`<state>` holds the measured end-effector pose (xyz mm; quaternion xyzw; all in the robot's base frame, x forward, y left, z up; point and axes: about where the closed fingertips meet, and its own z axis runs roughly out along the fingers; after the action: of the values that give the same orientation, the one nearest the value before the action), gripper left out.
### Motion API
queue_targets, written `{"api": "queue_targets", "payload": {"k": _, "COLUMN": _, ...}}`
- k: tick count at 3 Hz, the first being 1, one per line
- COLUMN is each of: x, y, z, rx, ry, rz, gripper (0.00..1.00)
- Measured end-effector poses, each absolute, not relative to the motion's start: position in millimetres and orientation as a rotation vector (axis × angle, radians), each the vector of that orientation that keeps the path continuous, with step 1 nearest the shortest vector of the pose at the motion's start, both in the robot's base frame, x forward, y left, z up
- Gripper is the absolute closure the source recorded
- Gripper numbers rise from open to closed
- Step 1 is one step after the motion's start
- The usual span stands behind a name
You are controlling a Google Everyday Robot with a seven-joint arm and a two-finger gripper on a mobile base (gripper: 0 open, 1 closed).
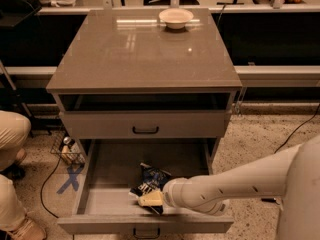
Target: Pick blue chip bag from middle drawer and place on counter
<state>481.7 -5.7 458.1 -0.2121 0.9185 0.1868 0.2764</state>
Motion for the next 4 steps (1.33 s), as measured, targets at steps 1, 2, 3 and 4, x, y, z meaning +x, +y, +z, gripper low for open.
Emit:
{"api": "queue_targets", "payload": {"k": 1, "x": 489, "y": 3, "z": 447, "rx": -0.55, "ry": 2.469, "rz": 0.505, "gripper": 0.0}}
{"api": "queue_targets", "payload": {"k": 2, "x": 495, "y": 7, "z": 433, "rx": -0.519, "ry": 2.481, "rz": 0.504, "gripper": 0.0}}
{"api": "queue_targets", "payload": {"k": 3, "x": 502, "y": 10, "z": 417, "rx": -0.491, "ry": 2.495, "rz": 0.502, "gripper": 0.0}}
{"api": "queue_targets", "payload": {"k": 4, "x": 506, "y": 13, "z": 403, "rx": -0.473, "ry": 2.51, "rz": 0.512, "gripper": 0.19}}
